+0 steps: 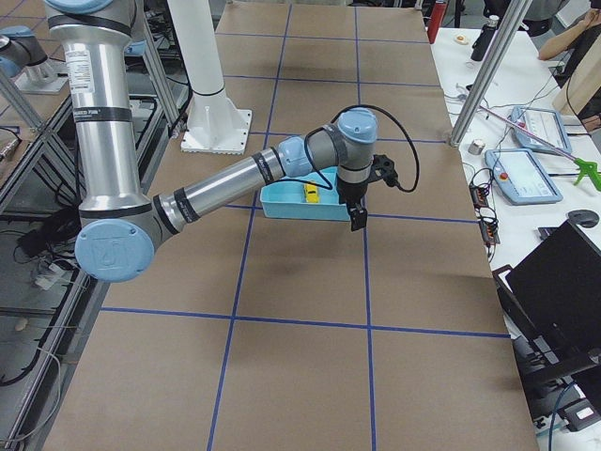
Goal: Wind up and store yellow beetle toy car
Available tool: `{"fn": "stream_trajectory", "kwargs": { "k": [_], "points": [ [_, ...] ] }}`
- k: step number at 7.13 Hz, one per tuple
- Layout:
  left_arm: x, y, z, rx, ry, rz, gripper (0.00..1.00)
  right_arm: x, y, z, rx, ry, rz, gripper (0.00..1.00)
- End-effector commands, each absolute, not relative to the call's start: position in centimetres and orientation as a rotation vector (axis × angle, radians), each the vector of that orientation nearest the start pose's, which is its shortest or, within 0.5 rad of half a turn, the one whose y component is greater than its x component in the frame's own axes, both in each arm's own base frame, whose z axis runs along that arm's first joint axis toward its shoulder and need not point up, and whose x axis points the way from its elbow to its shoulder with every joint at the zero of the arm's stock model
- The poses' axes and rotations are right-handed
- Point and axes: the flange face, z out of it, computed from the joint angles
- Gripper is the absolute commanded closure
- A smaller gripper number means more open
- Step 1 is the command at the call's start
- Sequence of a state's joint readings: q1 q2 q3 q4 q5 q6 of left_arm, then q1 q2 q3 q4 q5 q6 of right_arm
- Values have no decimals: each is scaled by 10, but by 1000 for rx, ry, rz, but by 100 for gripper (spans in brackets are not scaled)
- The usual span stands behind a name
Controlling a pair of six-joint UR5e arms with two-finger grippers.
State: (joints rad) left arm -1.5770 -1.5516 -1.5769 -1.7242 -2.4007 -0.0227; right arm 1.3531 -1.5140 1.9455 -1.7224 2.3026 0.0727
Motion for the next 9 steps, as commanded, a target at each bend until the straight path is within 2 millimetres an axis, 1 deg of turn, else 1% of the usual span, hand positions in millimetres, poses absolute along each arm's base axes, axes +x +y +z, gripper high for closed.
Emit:
{"fn": "stream_trajectory", "kwargs": {
  "k": [1, 2, 3, 4, 5, 6, 9],
  "points": [
    [-63, -492, 645, 126, 829, 31, 0, 4, -481, 521, 70, -755, -79, 0],
    [-63, -492, 645, 127, 829, 33, 0, 11, -475, 528, 59, -753, -57, 0],
    [-63, -492, 645, 127, 829, 33, 0, 29, -475, 537, 57, -752, -17, 0],
    [-63, -492, 645, 127, 829, 33, 0, 35, -473, 540, 52, -751, 0, 0],
    [-63, -492, 645, 126, 829, 31, 0, 35, -465, 554, 28, -747, 7, 0],
    [-63, -492, 645, 127, 829, 33, 0, 35, -467, 566, 8, -746, 14, 0],
    [-63, -492, 645, 126, 829, 31, 0, 36, -464, 570, -3, -783, 13, 0]
  ]
}}
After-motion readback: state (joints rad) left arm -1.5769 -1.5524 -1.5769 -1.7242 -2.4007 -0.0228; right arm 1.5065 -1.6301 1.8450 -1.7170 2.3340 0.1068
